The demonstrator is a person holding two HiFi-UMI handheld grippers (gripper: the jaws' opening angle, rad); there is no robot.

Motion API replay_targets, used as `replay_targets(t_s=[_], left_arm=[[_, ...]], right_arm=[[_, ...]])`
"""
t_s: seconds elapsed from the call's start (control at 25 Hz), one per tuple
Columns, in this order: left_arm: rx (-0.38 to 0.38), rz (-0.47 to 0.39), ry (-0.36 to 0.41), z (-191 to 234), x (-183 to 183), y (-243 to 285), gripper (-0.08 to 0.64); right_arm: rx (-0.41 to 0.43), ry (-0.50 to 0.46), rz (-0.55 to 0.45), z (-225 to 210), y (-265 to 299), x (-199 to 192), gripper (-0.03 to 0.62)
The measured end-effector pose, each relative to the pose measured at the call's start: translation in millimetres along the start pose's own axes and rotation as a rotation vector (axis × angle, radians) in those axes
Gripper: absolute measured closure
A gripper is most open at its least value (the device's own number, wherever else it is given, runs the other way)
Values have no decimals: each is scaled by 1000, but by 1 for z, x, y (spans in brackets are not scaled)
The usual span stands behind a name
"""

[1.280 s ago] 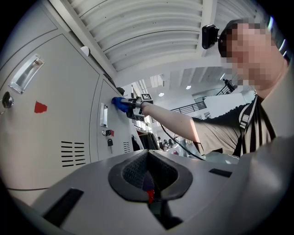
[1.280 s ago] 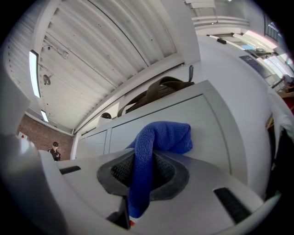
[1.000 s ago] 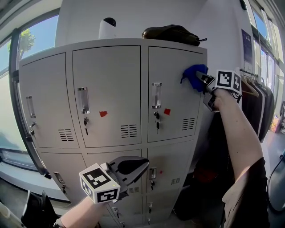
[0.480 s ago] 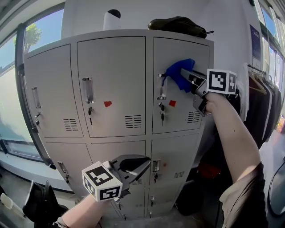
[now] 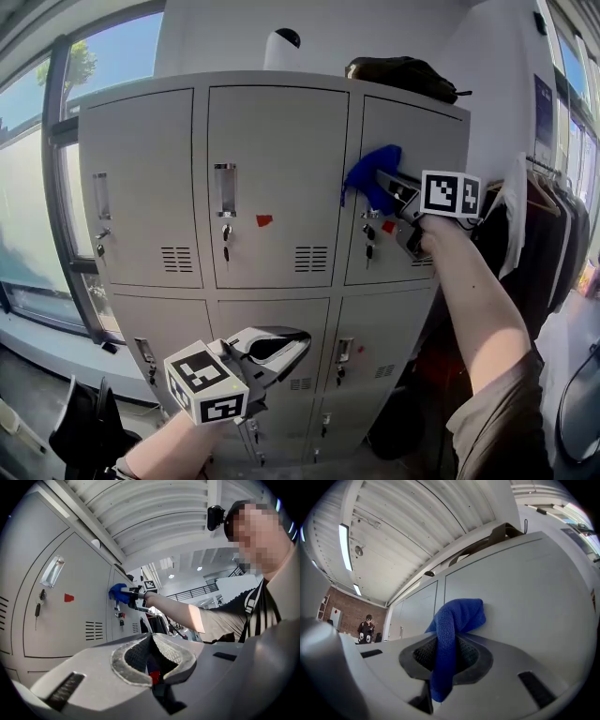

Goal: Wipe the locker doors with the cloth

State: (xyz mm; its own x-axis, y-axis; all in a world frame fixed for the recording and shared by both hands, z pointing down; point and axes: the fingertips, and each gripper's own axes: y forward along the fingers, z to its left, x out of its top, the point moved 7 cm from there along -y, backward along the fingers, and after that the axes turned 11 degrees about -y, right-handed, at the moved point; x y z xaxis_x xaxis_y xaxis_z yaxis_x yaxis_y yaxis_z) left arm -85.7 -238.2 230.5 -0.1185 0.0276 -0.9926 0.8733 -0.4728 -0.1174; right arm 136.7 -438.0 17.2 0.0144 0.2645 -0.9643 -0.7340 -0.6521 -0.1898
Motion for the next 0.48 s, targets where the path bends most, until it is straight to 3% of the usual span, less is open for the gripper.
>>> replay_targets(t_s=[0.48], left_arm=[[-52,31,-6,-13,-9,44,552]], right_arm=[[-199,160,-65,-107,-86,-24,535]])
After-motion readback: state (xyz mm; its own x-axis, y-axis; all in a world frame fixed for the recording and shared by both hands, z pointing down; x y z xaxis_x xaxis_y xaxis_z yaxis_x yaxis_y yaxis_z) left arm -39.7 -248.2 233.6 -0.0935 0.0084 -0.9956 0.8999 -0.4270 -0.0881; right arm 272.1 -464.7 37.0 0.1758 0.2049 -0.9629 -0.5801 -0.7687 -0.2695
